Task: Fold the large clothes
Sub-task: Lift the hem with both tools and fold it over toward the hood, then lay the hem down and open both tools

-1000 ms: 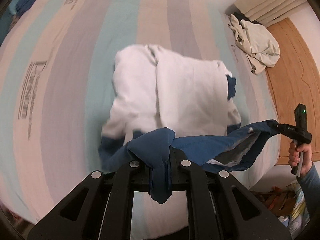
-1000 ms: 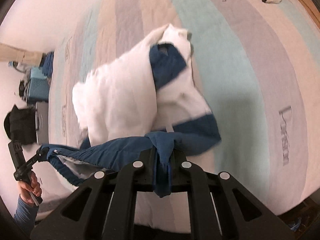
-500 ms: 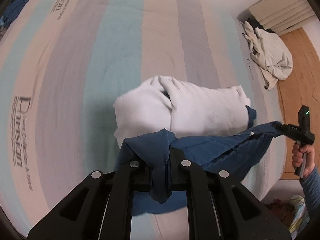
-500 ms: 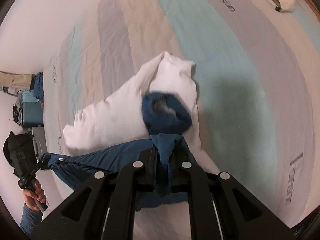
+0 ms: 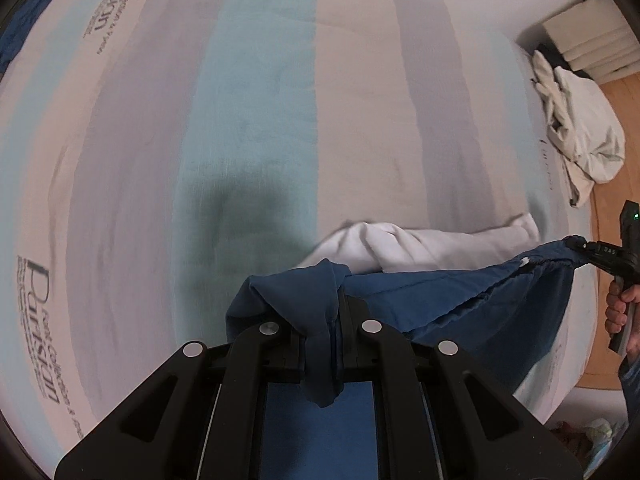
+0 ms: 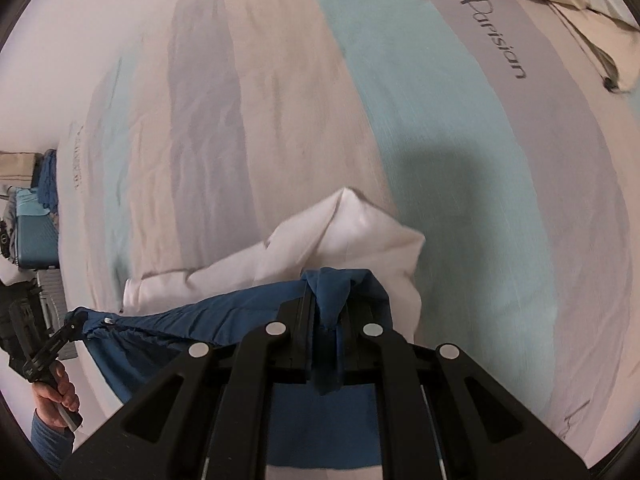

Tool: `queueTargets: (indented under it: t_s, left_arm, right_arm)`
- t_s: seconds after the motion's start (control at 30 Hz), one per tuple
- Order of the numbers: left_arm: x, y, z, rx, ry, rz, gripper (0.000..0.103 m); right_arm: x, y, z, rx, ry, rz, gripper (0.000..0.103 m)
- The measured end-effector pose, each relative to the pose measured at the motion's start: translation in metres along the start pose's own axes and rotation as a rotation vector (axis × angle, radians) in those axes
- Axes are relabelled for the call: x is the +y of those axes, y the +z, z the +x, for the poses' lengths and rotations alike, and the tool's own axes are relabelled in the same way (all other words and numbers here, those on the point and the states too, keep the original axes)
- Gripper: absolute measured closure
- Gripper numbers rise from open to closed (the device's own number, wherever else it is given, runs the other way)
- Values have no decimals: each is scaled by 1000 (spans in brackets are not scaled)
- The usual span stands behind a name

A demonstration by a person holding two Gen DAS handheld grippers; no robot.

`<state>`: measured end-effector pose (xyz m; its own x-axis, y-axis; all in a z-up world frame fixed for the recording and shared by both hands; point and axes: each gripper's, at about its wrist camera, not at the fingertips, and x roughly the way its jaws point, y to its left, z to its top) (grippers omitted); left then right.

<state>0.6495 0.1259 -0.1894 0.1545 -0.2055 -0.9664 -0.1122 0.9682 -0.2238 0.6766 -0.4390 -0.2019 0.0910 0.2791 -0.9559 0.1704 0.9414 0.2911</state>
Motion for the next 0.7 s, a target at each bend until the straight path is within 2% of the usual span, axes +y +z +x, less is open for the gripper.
queueTargets:
  t_s: [0.33,0.57,0.7]
  left_arm:
    - [18,29,54,48,10,2,94]
    - [19,25,81,55,43,23,94]
    - [23,20,86,56,53,-7,94]
  right_arm:
    - [-3,28,48,37,-36,-6,97]
    - [-4,30,78,53,-74,-27,97]
    - [-1,28,84,33,-106,-70,97]
